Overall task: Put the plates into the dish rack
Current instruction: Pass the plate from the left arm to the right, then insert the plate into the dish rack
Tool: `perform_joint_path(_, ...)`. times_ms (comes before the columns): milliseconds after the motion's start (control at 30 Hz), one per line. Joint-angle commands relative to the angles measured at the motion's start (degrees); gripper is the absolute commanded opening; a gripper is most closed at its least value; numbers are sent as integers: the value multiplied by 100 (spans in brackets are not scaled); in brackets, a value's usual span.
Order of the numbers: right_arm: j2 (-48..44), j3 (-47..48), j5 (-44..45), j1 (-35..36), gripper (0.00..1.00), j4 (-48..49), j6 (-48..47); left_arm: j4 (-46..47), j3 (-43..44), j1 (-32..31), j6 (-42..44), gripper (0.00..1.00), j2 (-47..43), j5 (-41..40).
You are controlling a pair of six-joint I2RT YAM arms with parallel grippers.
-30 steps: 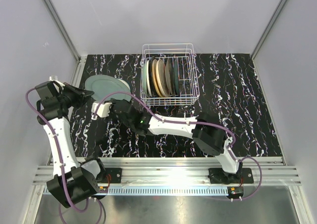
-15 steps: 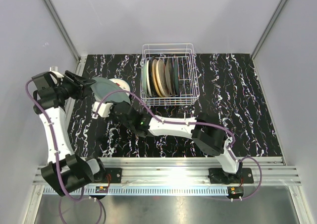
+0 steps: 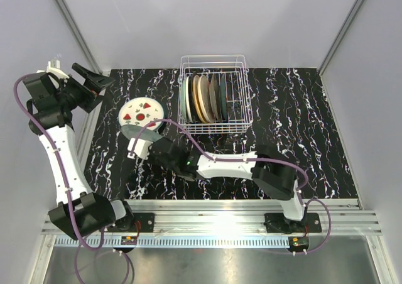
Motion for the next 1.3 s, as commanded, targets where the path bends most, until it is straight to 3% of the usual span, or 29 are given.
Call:
perform_joint_path(0, -1094, -65, -103, 10, 0, 566, 587, 44, 178, 35, 265, 99, -3, -173)
perform_joint_path(300, -2262, -927, 81, -7, 0, 602, 1061, 26, 47, 35, 626, 99, -38, -516)
perform_joint_path(667, -4310, -1368, 556, -191, 0, -382, 1475, 1080, -1781, -307, 740, 99, -513, -1026)
perform_joint_path(900, -4822, -938, 196, -1123, 0, -549, 1582, 1081, -2264, -676, 1372, 99, -680, -1878)
perform_joint_path(1267, -5068, -1129, 276, -3293, 0, -251, 2257, 1169, -2687, -738, 1435, 99, -970, -1967)
